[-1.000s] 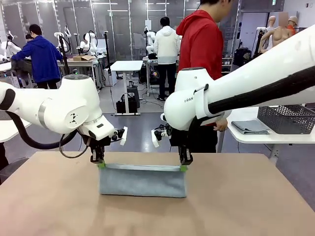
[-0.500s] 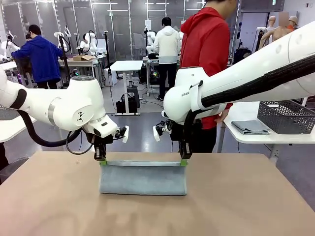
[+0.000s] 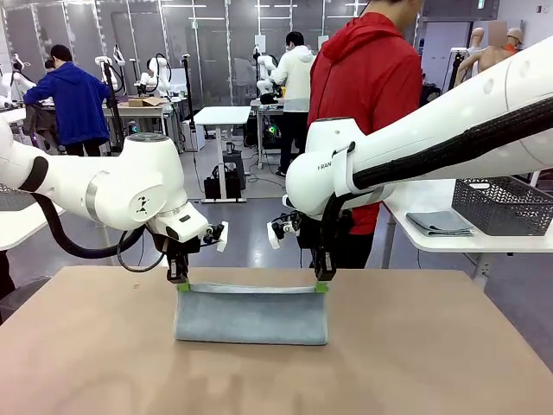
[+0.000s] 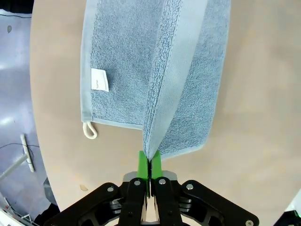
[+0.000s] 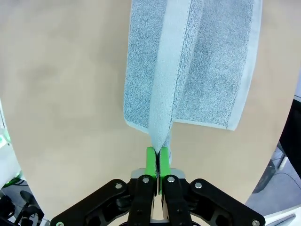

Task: Fold the towels and place them in the basket.
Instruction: When a person lays out a Towel with hook on the table, fold it in half twice.

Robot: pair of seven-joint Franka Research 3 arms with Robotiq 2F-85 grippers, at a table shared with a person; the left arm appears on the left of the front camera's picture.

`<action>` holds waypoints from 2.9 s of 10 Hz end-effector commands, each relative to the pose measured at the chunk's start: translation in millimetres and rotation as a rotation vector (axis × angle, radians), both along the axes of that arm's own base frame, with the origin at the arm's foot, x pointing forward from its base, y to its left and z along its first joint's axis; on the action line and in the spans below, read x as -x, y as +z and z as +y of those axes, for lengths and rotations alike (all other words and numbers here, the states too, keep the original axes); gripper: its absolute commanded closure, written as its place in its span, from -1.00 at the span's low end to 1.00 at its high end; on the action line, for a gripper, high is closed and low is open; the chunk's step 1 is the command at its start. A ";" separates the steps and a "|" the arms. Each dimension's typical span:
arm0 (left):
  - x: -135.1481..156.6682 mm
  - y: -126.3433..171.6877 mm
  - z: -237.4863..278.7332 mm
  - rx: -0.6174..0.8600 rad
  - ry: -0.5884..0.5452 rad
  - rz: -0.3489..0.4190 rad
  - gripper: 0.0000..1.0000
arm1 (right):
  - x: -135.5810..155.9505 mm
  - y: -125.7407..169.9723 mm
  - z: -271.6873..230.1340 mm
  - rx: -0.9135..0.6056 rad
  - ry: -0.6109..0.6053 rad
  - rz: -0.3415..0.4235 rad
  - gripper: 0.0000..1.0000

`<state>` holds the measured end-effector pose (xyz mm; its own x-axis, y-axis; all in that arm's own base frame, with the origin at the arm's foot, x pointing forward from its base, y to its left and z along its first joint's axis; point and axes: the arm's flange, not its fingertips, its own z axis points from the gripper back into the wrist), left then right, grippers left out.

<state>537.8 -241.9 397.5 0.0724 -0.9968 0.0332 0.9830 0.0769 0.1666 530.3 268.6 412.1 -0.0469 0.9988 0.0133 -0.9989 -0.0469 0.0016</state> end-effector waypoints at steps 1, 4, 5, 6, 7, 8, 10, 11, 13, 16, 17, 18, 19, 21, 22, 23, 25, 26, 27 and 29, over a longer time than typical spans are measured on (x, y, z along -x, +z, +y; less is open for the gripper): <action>-7.0 -8.3 -2.2 -0.009 -0.020 0.010 0.94 | -9.1 -9.3 1.4 -0.007 0.019 0.004 0.93; -26.6 -24.7 -3.0 -0.005 -0.050 0.014 0.94 | -31.0 -23.4 6.2 -0.013 0.052 0.000 0.93; -36.3 -32.1 0.6 0.000 -0.038 0.015 0.94 | -39.5 -29.1 5.9 -0.008 0.050 0.005 0.93; -41.3 -36.3 2.1 0.004 -0.031 0.009 0.94 | -45.1 -33.9 5.0 0.000 0.047 0.006 0.93; -47.2 -37.9 3.4 0.000 -0.023 0.000 0.94 | -51.6 -37.8 2.9 0.005 0.037 0.013 0.93; -54.1 -38.0 5.3 0.005 -0.023 -0.002 0.94 | -59.0 -40.8 -0.2 0.006 0.027 0.019 0.93; -69.7 -40.3 9.8 0.034 -0.037 0.000 0.94 | -71.4 -45.2 -5.3 0.006 0.011 0.018 0.93; -72.9 -44.1 10.2 0.045 -0.041 0.000 0.94 | -72.8 -47.4 -6.0 -0.006 0.017 0.019 0.93; -86.5 -53.8 12.7 0.046 -0.041 -0.013 0.94 | -80.4 -52.2 -8.7 -0.008 0.010 0.001 0.93; -94.6 -60.4 19.4 0.044 -0.032 -0.016 0.94 | -83.3 -58.3 -10.9 -0.004 -0.007 -0.005 0.93; -97.1 -62.1 20.9 0.052 -0.031 -0.009 0.94 | -85.3 -60.8 -11.4 -0.004 -0.012 -0.007 0.93; -97.8 -63.7 21.6 0.052 -0.038 -0.011 0.94 | -86.3 -62.8 -12.1 -0.005 -0.011 -0.019 0.93; -97.7 -64.6 22.0 0.048 -0.047 -0.018 0.78 | -86.7 -64.3 -12.2 -0.010 -0.010 -0.027 0.93; -96.9 -66.1 24.1 0.035 -0.055 -0.043 0.38 | -86.3 -64.3 -14.1 -0.014 0.004 -0.071 0.54; -97.0 -66.0 26.5 0.028 -0.070 -0.077 0.15 | -86.8 -63.4 -15.5 -0.013 0.016 -0.100 0.16; -96.1 -63.7 29.0 0.024 -0.063 -0.076 -0.01 | -85.2 -61.4 -15.1 -0.012 0.017 -0.105 0.47; -83.0 -40.6 29.6 0.070 -0.035 -0.031 -0.40 | -71.3 -45.4 -11.3 -0.064 -0.014 -0.035 0.07; -72.0 -17.7 28.3 0.107 -0.025 -0.004 -0.63 | -57.9 -34.1 -7.8 -0.084 -0.019 -0.013 -0.63; -58.8 9.8 28.4 0.138 -0.017 0.029 -0.79 | -41.4 -18.8 -3.9 -0.101 -0.032 -0.001 -0.32; -33.4 59.1 37.1 0.159 0.003 0.033 -0.79 | -8.7 10.3 1.9 -0.147 -0.126 -0.004 -0.32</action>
<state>588.6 -226.5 442.0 0.0776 -0.9816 0.1747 0.9846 0.1030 0.1415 561.7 280.2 414.1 0.0081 0.9915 0.1297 -1.0000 0.0082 -0.0004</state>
